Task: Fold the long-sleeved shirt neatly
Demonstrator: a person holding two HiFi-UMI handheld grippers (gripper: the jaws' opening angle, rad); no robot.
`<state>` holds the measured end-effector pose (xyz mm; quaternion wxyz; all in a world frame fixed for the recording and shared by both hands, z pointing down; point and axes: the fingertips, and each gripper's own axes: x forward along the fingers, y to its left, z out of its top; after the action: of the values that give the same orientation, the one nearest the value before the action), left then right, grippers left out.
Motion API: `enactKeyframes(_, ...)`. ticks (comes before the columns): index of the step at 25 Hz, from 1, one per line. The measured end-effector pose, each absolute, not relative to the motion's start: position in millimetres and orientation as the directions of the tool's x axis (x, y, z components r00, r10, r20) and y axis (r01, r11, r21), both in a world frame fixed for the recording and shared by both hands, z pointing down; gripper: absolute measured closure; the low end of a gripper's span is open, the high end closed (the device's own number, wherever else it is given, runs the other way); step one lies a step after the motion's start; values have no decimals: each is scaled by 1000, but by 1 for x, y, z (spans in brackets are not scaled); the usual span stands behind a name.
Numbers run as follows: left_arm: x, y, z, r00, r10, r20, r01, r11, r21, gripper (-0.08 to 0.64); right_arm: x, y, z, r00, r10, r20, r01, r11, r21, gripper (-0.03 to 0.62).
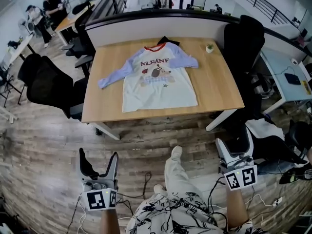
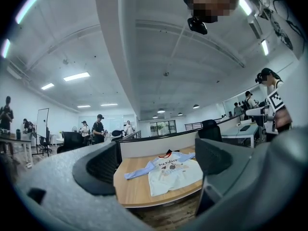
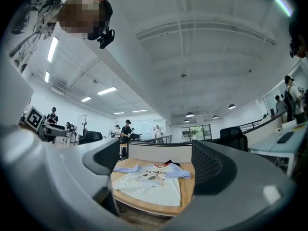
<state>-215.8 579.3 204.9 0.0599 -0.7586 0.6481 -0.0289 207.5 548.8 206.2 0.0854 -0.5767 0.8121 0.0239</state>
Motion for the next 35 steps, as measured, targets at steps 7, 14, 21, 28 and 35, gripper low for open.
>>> enactKeyframes(7, -216, 475, 208, 115, -993, -18, -986, -112, -127, 63, 215, 425, 208, -337, -924, -183, -932, 354, -70, 132)
enactKeyframes(14, -202, 355, 189, 71, -997, -19, -986, -68, -154, 63, 235, 292, 185, -369, -911, -184, -924, 381, -38, 132)
enactKeyframes(21, -187, 281, 187, 55, -998, -8, -983, -53, -177, 63, 248, 206, 191, -373, -914, -160, -922, 385, -49, 132)
enactKeyframes(28, -188, 236, 197, 97, -995, 33, -981, -101, -168, 63, 237, 165, 205, -367, -924, -103, -926, 374, -53, 133)
enactKeyframes(35, -187, 181, 218, 263, -958, 116, -935, -283, -214, 64, 203, 127, 233, -331, -944, -15, -943, 331, -23, 133)
